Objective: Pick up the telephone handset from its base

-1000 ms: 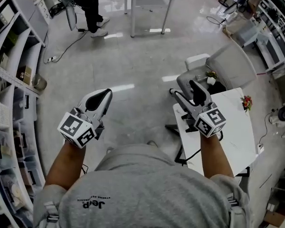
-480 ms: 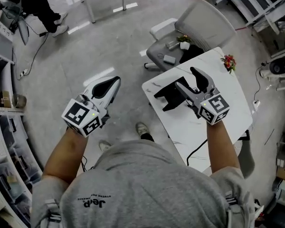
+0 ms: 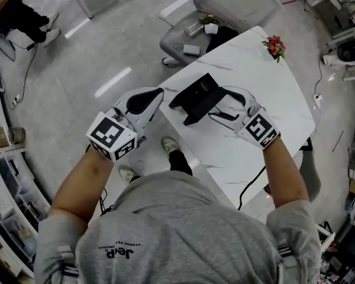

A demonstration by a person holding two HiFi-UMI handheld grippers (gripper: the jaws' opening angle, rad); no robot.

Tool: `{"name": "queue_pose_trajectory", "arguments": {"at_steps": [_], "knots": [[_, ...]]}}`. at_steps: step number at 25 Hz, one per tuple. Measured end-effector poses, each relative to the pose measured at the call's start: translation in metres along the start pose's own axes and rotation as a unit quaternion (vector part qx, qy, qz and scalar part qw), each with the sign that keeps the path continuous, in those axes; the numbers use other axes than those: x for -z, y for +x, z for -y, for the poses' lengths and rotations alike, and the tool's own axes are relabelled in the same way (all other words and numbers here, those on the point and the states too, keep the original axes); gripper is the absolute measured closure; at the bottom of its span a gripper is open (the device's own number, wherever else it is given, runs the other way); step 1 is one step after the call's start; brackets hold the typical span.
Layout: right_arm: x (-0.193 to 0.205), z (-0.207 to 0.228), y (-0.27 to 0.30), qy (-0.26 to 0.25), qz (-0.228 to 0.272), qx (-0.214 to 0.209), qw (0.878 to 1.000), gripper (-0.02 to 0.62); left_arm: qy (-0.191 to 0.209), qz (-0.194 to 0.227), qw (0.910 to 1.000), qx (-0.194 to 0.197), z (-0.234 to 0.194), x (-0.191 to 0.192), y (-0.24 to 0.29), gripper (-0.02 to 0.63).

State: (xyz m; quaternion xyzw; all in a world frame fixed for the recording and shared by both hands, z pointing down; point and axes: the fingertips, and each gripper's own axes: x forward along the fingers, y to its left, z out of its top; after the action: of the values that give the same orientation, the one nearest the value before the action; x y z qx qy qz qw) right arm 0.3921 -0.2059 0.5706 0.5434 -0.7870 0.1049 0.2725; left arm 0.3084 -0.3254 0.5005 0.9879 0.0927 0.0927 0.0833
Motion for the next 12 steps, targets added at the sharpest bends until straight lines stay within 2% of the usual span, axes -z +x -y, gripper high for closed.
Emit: {"name": "queue_pose_trajectory", "arguments": {"at_steps": [6,9,12], "knots": [[0.075,-0.013,0.027,-0.061,-0.084,-0.044,0.994,0.277,-0.001,-0.023,0.9995,0.019,0.014,0.030,0.035,0.555],[0.097,-0.018,0.040,-0.122,-0.113,-0.064,0.984,0.278,-0.005,-0.030,0.9993,0.022,0.017,0.041,0.047,0.555],[0.112,-0.019,0.050,-0.162,-0.137,-0.076,0.974,0.278,-0.007,-0.032,0.9992,0.022,0.017,0.047,0.054,0.555]]}}
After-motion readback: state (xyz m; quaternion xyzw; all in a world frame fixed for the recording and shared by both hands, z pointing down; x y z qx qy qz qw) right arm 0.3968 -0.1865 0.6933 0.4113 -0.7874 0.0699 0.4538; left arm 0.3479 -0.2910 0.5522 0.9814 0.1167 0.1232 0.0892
